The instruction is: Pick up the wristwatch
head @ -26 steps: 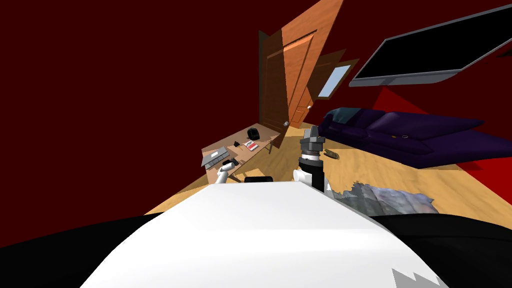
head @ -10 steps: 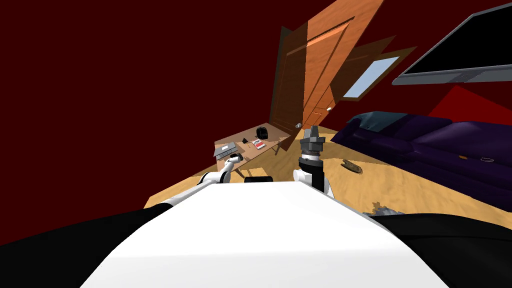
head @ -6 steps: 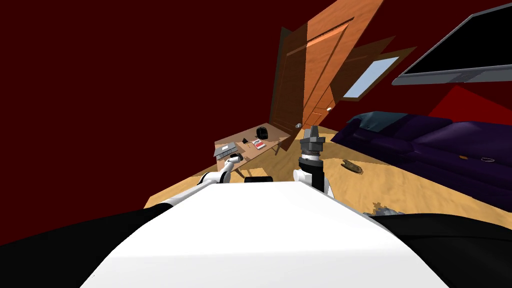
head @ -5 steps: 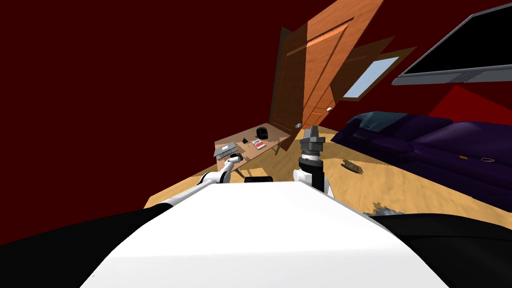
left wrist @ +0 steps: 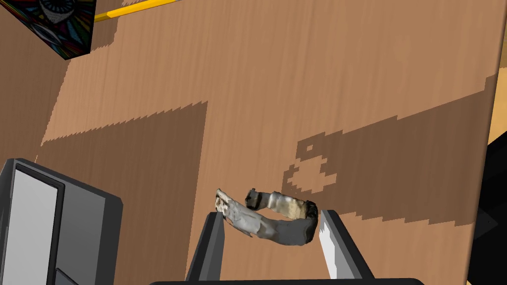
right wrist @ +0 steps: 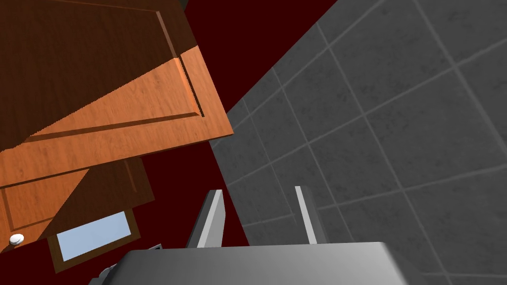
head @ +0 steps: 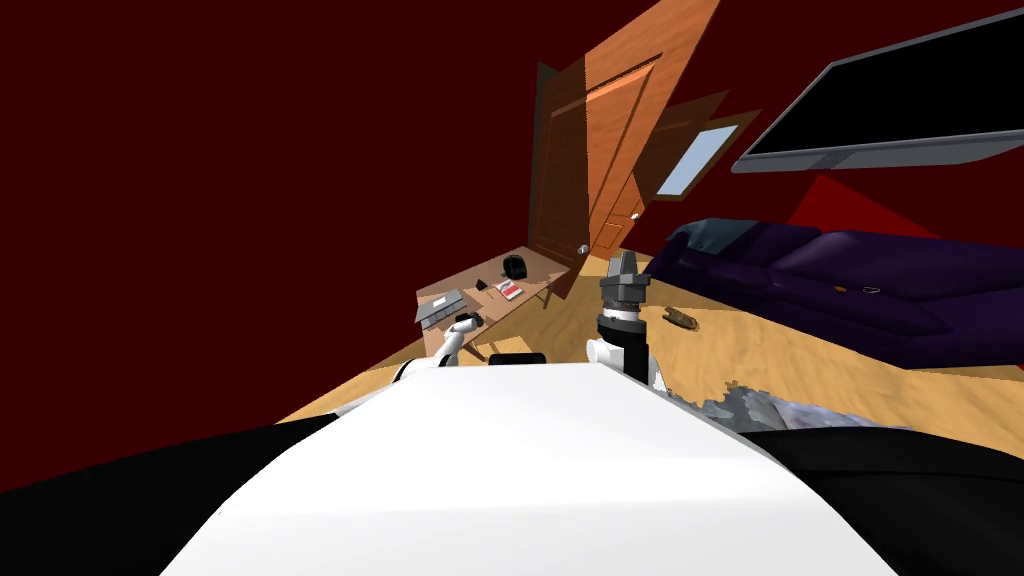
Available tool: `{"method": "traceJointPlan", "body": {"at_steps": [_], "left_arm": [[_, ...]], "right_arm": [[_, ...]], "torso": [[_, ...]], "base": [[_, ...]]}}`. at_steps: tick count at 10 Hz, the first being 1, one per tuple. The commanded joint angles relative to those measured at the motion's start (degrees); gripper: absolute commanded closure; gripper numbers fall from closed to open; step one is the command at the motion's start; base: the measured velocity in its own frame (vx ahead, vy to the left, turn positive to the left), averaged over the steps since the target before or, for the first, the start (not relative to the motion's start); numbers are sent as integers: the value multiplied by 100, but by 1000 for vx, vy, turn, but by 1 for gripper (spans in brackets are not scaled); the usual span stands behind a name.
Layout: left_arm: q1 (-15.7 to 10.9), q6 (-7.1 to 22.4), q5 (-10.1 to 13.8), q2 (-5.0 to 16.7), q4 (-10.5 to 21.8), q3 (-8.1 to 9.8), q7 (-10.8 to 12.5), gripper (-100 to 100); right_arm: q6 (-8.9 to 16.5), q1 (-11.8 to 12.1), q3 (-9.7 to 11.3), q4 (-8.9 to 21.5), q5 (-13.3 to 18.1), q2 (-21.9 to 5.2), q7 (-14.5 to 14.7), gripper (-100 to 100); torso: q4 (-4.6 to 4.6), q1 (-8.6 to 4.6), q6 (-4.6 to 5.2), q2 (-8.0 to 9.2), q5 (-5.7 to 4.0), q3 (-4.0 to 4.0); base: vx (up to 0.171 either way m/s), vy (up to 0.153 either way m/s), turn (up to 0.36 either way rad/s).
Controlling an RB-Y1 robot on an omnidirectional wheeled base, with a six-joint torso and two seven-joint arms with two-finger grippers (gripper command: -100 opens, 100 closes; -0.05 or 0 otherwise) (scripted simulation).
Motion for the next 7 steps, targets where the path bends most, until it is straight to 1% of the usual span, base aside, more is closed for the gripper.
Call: {"method": "traceJointPlan", "body": {"at_steps": [1, 2, 3, 4, 5, 6, 7], "left_arm": [[125, 3, -5, -3, -243, 8, 3, 100], [363, 158, 88, -6, -400, 133, -17, 100], [514, 158, 88, -6, -539, 133, -17, 100], [600, 158, 88, -6, -811, 133, -17, 100], [844, 313, 180, -8, -1017, 257, -37, 100], [1007, 313, 180, -8, -1193, 257, -37, 100], [1075, 313, 180, -8, -1379, 257, -37, 100]], "right_arm": [[0, 0, 0, 0, 0, 0, 0, 0], [0, 0, 0, 0, 0, 0, 0, 0], [0, -2, 1, 0, 0, 0, 0, 0], [0, 0, 0, 0, 0, 0, 0, 0], [0, 0, 0, 0, 0, 0, 0, 0], [0, -1, 1, 0, 0, 0, 0, 0], [0, 0, 0, 0, 0, 0, 0, 0]], "torso": [[0, 0, 0, 0, 0, 0], [3, 3, 1, 4, 0, 3], [1, -2, 17, -1, 7, 0], [-10, -1, 14, -9, 13, -9], [-9, 0, 10, -11, 11, -10], [-10, -4, 20, -14, 15, -12], [-14, -5, 20, -17, 18, -16]], "base": [[1, -2, 37], [24, -11, -342], [28, -2, -149], [9, -9, 48], [21, -21, -228], [25, -14, -191], [11, -8, -3]]}}
